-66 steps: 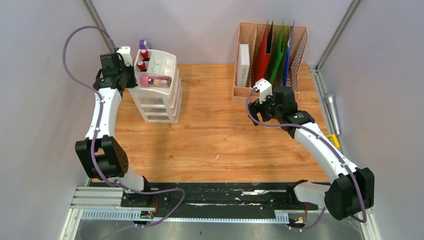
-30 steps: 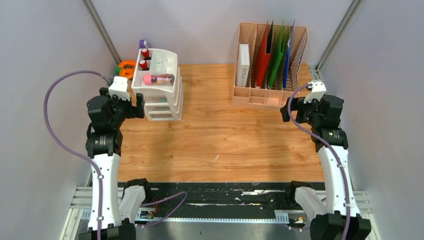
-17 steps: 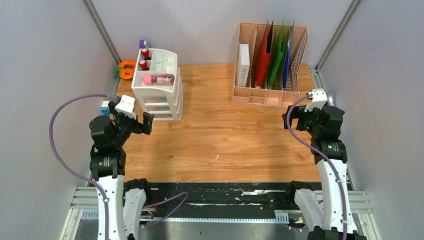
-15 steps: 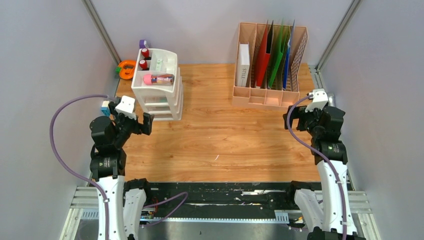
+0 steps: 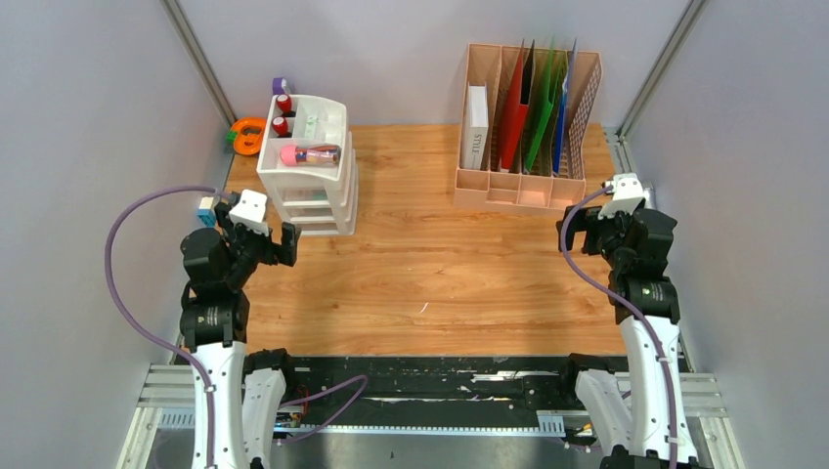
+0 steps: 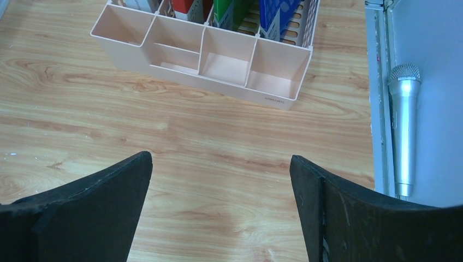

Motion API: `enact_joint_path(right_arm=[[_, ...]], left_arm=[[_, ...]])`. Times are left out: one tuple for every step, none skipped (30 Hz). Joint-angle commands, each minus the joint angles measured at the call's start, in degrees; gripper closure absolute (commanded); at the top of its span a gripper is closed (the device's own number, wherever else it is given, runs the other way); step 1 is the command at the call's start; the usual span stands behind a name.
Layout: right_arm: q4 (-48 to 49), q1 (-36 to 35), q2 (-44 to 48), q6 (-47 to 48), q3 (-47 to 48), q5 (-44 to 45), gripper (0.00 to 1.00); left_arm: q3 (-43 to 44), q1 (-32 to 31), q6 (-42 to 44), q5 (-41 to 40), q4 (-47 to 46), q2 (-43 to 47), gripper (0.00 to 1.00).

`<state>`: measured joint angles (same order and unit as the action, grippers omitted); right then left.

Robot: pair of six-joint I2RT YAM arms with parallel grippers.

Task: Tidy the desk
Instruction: Reset both arms

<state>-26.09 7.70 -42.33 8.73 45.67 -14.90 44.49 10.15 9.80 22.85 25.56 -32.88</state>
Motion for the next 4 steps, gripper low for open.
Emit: enact_joint_path(right_arm=[[2.38, 0.29, 0.26, 0.59, -0.74, 0.09, 0.00], [2.44, 0.25, 0.24, 0.63, -0.71, 0.20, 0.00], [2.44, 0.28, 0.13, 0.59, -0.57, 0.29, 0.00], [2.41, 0.29, 0.24, 0.44, -0.38, 0.26, 0.00]], left_arm=[[-0.49, 0.03, 1.82, -0.27, -2.41, 0.05, 0.00], [-0.46, -0.01, 1.81, -0.46, -2.31, -0.01, 0.00], [-0.55, -0.04, 1.93, -0.50, -2.33, -0.13, 0.00], [-0.77, -0.04, 1.95, -0.37, -2.46, -0.14, 0.00]])
